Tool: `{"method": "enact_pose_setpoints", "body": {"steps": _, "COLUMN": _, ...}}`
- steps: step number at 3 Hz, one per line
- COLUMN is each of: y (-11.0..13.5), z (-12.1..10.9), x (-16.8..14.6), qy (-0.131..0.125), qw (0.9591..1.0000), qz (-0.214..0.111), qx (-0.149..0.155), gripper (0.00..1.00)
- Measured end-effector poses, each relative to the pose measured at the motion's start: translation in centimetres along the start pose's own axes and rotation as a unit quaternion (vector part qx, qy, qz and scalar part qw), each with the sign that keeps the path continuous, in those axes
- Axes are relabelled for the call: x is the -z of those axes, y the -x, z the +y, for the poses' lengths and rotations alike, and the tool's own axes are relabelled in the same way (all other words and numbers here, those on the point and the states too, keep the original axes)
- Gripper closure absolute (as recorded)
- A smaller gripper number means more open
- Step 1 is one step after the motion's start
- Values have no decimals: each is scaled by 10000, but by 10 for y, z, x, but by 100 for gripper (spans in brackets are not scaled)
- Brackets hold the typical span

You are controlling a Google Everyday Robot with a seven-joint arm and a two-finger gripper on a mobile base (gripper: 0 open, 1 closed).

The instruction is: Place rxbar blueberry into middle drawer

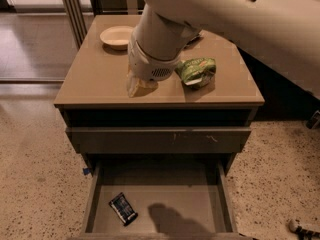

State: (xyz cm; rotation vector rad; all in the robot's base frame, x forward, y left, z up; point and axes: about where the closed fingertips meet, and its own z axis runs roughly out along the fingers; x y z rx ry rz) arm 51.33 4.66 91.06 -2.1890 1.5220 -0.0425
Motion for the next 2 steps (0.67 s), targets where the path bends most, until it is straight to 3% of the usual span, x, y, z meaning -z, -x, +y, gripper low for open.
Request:
{"method": "enact_pose_setpoints", "body": {"steps": 1, "y": 0, "z": 0, "x": 0, "qy": 0, "qw": 10000, "qz": 0, "qx": 0, "gripper": 50}}
{"method": "enact_pose_setpoints", "body": {"steps": 2, "y": 0, "z": 0, "x": 0, "qy": 0, "qw": 10000, "qz": 0, "qx": 0, "gripper": 27}}
